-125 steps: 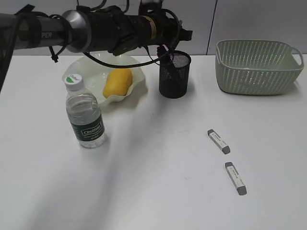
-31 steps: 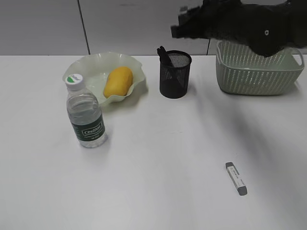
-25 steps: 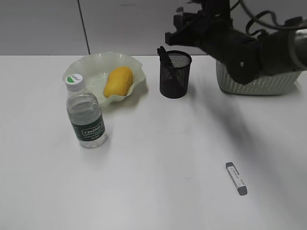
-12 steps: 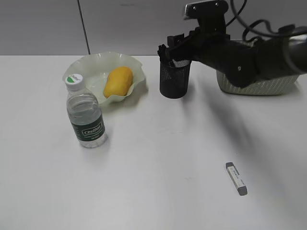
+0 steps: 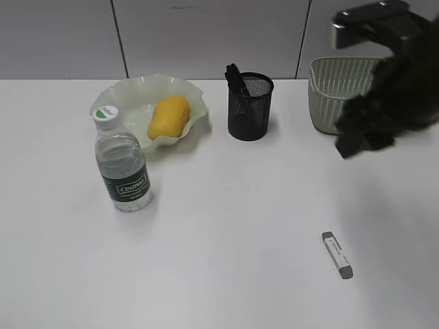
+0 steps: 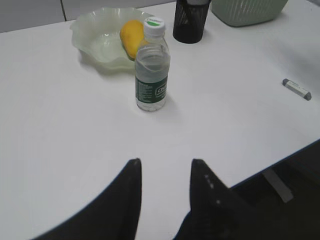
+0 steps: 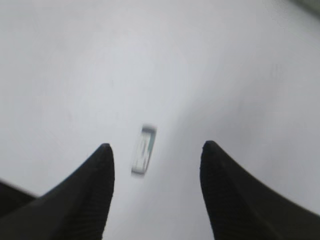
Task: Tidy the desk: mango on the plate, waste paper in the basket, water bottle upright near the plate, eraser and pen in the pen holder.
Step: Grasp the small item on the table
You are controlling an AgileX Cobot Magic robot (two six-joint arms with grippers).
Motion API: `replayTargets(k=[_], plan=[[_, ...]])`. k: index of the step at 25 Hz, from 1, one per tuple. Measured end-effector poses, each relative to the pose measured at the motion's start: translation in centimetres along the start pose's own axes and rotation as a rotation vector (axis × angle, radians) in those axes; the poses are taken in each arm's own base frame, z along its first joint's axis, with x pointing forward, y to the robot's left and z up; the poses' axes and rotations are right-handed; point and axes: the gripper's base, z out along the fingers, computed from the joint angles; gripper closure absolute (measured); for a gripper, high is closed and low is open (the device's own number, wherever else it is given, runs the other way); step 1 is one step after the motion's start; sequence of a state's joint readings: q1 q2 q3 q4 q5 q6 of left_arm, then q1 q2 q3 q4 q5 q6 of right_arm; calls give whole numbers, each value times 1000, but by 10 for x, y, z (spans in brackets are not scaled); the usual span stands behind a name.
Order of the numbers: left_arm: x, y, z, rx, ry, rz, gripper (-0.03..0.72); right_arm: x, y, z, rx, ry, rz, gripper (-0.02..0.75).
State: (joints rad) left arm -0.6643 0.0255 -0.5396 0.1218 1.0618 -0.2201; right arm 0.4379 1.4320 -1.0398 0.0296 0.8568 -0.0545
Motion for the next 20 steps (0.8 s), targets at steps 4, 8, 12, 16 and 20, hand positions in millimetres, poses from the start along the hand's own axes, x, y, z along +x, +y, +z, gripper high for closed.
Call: replayTargets(k=[4, 8, 12, 16, 20], plan=[[-5, -3, 11, -5, 75, 28, 442, 67, 4, -40, -5, 83, 27, 314], [-17, -10, 32, 12, 189, 56, 442, 128, 6, -71, -4, 25, 66, 315], [-51, -22, 63, 47, 218, 68, 442, 176, 9, -97, -3, -176, 68, 316], [-86, -37, 116, 76, 292, 105, 442, 215, 10, -106, 3, -359, 65, 316], [-107, -70, 182, 170, 374, 180, 442, 234, 9, -115, 16, -543, 58, 316]])
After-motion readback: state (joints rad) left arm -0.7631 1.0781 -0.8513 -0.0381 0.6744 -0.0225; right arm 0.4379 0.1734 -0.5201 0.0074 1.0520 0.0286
